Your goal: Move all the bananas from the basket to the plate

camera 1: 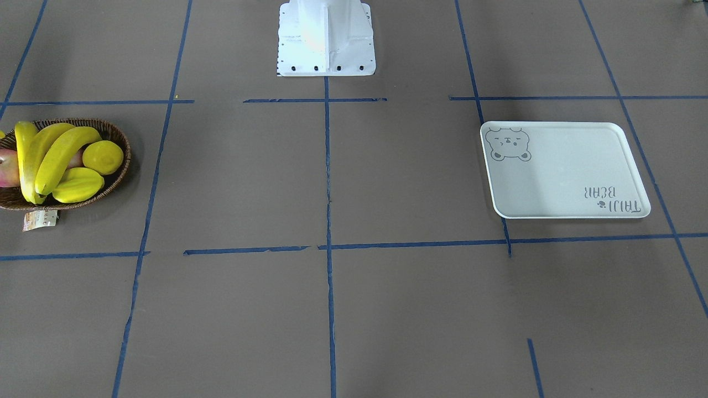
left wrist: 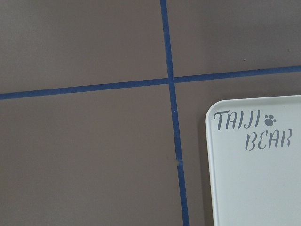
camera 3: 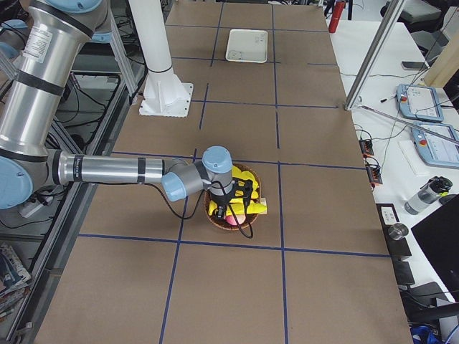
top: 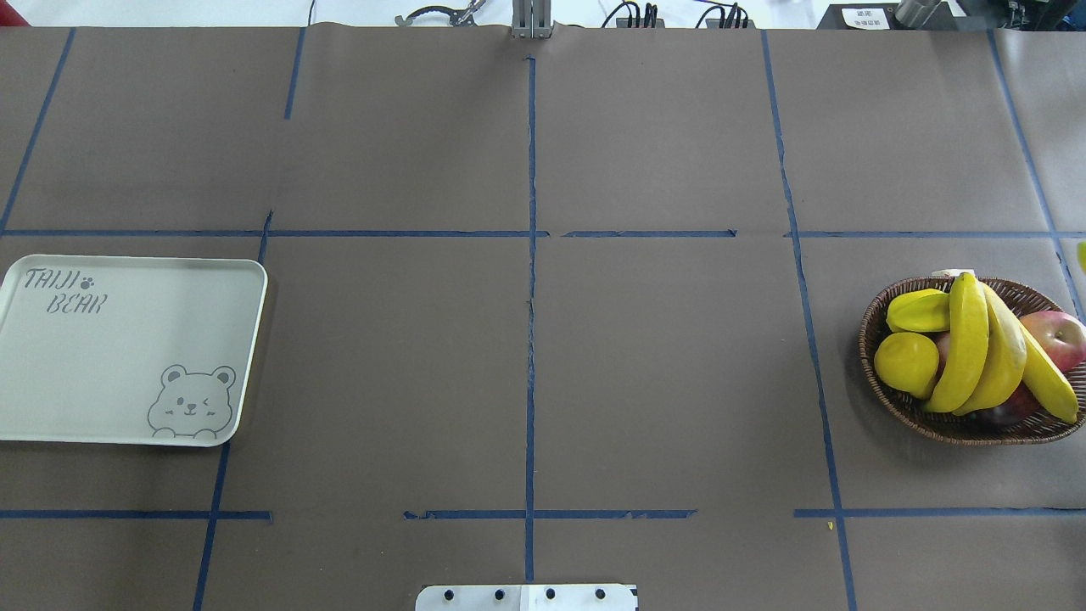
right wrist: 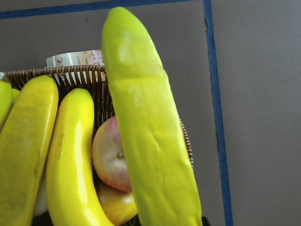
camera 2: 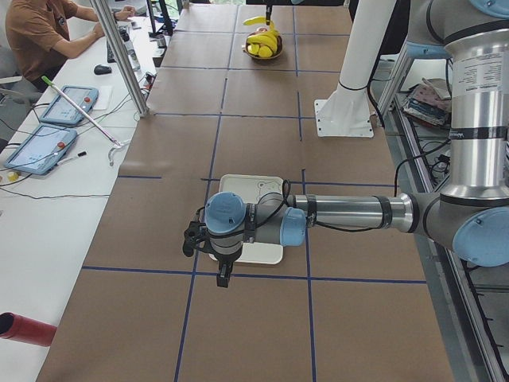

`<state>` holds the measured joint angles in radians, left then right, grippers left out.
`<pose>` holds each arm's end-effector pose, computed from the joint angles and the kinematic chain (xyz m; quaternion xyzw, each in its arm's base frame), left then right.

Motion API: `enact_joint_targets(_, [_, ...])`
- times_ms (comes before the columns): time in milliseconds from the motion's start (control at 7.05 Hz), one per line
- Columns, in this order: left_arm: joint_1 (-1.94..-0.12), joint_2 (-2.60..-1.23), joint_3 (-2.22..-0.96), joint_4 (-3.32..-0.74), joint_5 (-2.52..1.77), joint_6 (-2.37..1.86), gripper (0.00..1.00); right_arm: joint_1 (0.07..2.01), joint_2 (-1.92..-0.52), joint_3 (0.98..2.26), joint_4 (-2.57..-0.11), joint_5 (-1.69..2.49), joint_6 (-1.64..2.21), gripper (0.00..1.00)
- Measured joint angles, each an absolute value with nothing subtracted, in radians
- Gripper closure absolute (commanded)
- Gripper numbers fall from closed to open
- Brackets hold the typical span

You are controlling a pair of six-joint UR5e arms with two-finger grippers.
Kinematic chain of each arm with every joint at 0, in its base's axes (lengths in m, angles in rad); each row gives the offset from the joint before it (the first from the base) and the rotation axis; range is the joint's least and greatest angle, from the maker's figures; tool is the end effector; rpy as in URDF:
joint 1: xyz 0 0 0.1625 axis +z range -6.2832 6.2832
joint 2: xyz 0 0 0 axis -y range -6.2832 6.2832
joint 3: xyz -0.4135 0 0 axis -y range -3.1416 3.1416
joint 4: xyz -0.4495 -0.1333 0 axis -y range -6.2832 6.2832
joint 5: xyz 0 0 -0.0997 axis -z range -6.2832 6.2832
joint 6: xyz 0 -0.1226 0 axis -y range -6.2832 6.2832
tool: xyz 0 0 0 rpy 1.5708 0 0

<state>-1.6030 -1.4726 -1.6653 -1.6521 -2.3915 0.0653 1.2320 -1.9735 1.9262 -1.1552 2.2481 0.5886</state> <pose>-0.0602 -0.5132 0.6513 0.0550 0.3964 0.0306 0.9159 -0.0845 -0.4096 0.6174 0.0084 -0.3694 0.0552 0.9276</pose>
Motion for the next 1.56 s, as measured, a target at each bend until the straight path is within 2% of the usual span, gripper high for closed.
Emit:
enact_joint_targets(284, [-1.603, -1.473, -1.667, -1.652, -2.391, 0.061, 0.00, 1.303, -1.966, 2.094, -1.451, 2.249, 0.440, 0.99])
enact_joint_targets(567, [-1.602, -1.474, -1.663, -1.652, -2.392, 0.060, 0.00, 1.475, -1.800, 2.226, -1.898, 2.242, 0.145, 0.99])
enact_joint_targets(709, [-1.602, -1.474, -1.663, -1.652, -2.392, 0.061, 0.00, 1.508, -1.696, 2.243, -2.001, 2.270, 0.082, 0.99])
enact_joint_targets(993, [-1.601, -1.474, -1.660, -1.653, -2.392, 0.062, 0.00, 1.419, -1.482, 2.207, -2.047, 2.395, 0.110, 0.99])
enact_joint_targets(1277, [-1.601, -1.483, -1.665, -1.655, -2.392, 0.063, 0.00, 1.209, -1.245, 2.163, -2.042, 2.417, 0.365, 0.98])
enact_joint_targets(1560, [-1.599, -1.501, -1.668, -1.697, -2.395, 0.038, 0.00, 1.030, -1.109, 2.103, -1.885, 2.343, 0.667, 0.98])
